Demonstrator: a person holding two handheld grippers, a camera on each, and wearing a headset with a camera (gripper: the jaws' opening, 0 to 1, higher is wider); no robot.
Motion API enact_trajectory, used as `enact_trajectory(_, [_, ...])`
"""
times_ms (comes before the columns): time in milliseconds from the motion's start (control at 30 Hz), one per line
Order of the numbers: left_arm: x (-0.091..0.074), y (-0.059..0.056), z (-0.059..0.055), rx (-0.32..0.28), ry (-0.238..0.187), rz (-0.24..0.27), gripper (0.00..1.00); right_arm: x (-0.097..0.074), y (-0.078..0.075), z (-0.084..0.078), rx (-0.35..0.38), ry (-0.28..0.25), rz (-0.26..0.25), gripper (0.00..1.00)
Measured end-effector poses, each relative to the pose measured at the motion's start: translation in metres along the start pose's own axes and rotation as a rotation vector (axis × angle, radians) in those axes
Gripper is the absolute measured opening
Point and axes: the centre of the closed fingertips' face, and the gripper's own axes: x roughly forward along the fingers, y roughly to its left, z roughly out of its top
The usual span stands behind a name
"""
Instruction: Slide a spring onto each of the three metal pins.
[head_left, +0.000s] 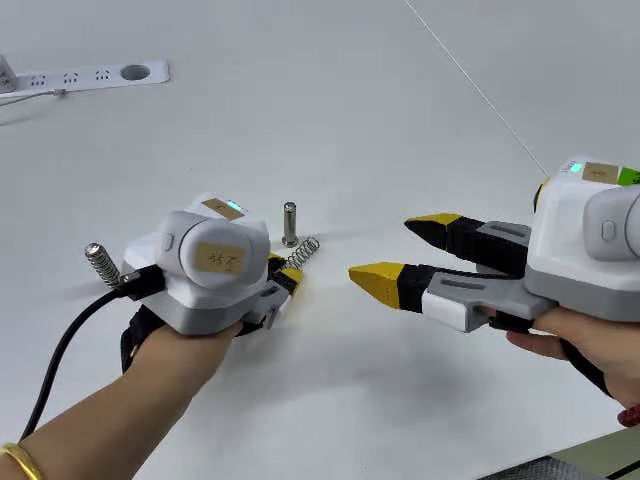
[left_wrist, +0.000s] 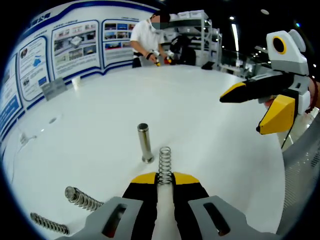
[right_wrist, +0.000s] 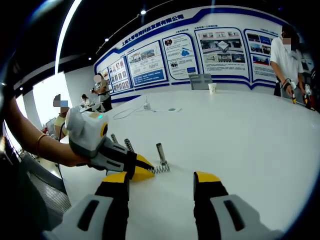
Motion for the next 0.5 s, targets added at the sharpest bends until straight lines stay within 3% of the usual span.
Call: enact_trajectory(500, [-0.023, -0.011, 0.013, 0.024, -0.082, -0.031, 0.10, 0.003, 0.001, 0.012, 0.047, -0.029, -0.012, 0.49])
